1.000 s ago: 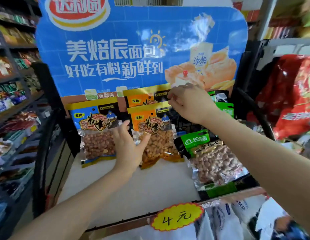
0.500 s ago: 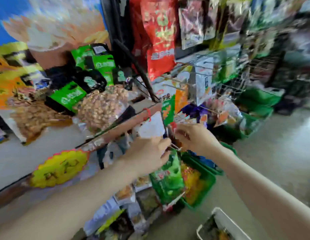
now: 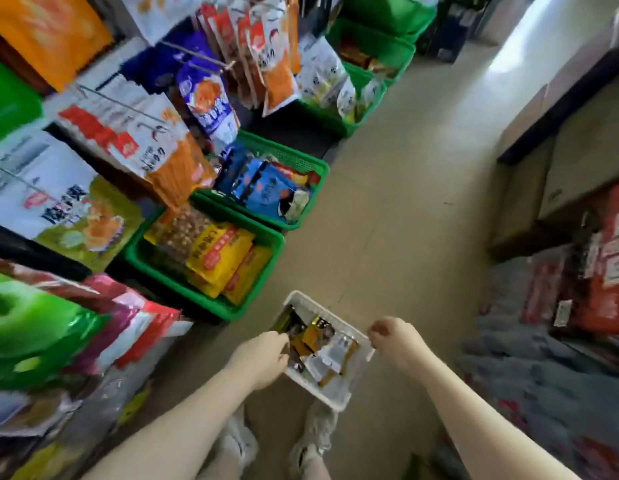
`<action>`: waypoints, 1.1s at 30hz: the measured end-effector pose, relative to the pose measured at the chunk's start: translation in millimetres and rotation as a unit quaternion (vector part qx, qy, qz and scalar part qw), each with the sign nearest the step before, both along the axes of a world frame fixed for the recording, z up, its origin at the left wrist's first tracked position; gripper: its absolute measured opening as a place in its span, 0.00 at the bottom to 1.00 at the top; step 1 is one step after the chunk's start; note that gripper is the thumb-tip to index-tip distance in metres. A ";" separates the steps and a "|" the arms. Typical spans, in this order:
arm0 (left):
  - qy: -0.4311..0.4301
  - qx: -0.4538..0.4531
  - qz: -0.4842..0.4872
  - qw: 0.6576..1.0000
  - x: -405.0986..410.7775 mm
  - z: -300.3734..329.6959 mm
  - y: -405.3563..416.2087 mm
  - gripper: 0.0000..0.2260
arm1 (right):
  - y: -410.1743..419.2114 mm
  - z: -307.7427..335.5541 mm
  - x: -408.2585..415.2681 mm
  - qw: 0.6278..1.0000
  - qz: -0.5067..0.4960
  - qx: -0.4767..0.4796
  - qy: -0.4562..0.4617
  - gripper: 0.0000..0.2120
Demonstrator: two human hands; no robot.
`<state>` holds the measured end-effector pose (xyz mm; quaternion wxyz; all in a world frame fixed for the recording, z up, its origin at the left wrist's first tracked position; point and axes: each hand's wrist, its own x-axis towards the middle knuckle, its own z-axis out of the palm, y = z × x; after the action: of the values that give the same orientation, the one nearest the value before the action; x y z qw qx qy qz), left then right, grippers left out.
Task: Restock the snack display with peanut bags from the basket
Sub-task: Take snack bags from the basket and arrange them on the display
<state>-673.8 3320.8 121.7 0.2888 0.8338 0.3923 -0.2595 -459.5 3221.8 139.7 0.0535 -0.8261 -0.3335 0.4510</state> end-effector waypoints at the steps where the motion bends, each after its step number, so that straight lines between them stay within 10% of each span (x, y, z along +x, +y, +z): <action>1: 0.004 -0.009 0.019 1.000 6.3 -25.7 -2.3 0.09 | -7.7 -27.9 5.8 1.000 -0.005 -0.017 0.005 0.08; 12: 0.073 -0.095 0.100 0.988 36.5 -328.9 5.3 0.11 | -3.0 -352.4 -14.6 0.987 0.148 -0.061 0.019 0.09; 18: 0.081 -0.071 0.099 0.989 15.8 -450.8 9.4 0.11 | 55.0 -491.4 -37.1 0.958 0.284 -0.022 0.003 0.28; 25: 0.081 -0.033 0.055 0.995 -2.0 -505.1 -10.8 0.19 | 79.8 -554.7 -44.8 0.884 0.467 0.001 -0.024 0.18; 33: 0.056 0.110 0.103 0.987 1.7 -513.4 -10.3 0.29 | 47.6 -524.1 -16.6 0.910 0.410 -0.056 -0.023 0.09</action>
<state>-672.1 3310.5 -391.7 0.1984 0.7996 0.5181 -0.2297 -476.2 3269.4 -384.3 -0.1903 -0.6284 -0.6185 0.4317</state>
